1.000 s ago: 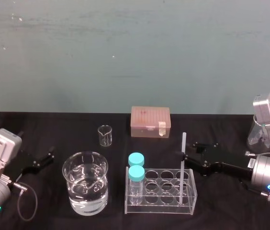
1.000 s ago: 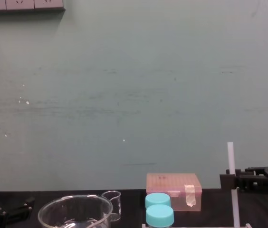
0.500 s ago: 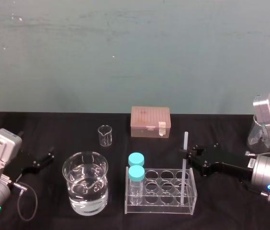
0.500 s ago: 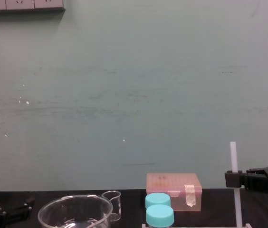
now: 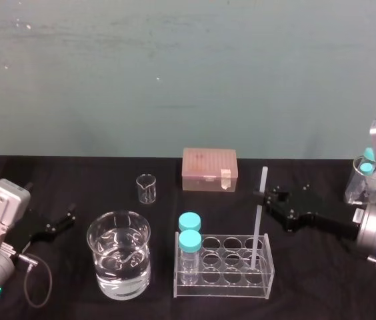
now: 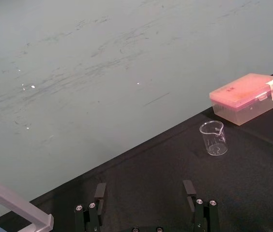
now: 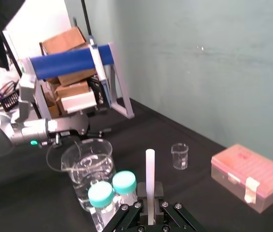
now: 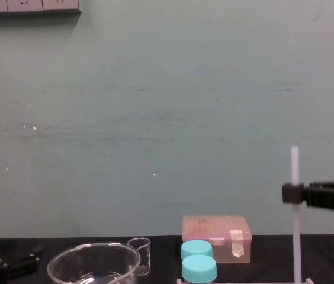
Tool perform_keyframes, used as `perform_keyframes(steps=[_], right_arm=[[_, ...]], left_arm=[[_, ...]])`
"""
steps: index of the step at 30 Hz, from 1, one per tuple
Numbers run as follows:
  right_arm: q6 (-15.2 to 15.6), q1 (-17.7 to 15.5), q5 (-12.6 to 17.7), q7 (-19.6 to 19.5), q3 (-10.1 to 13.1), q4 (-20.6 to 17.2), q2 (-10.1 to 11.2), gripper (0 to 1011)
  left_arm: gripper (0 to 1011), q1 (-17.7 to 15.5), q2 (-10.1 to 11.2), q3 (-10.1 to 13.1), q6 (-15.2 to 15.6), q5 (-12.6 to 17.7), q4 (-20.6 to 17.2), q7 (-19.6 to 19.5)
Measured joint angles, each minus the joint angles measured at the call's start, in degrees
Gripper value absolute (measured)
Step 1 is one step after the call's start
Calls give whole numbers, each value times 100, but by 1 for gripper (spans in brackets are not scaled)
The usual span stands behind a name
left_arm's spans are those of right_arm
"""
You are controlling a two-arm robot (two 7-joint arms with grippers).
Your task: Pick up the stirring rod with one hand, then place it down.
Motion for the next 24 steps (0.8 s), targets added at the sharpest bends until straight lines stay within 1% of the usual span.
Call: perform_keyframes(steps=[8, 14, 17, 18, 21, 22, 23, 24], right_arm=[[156, 83, 255, -16, 221, -394, 176, 71], [191, 243, 412, -98, 356, -559, 216, 71], [154, 420, 417, -136, 360, -524, 140, 71], [111, 528, 375, -148, 323, -446, 74, 71], [55, 706, 279, -184, 251, -292, -52, 71], [28, 821, 212, -220, 202, -162, -147, 71], [14, 875, 182, -236, 179, -103, -195, 71], [-10, 998, 113, -277, 129, 68, -311, 71]], left_arm=[[1005, 0, 0, 0, 0, 0, 0, 0], [1005, 0, 0, 0, 0, 0, 0, 0], [1005, 0, 0, 0, 0, 0, 0, 0], [1005, 0, 0, 0, 0, 0, 0, 0], [1005, 0, 0, 0, 0, 0, 0, 0], [1005, 0, 0, 0, 0, 0, 0, 0], [1005, 0, 0, 0, 0, -1, 0, 0], [1005, 0, 0, 0, 0, 0, 0, 0]])
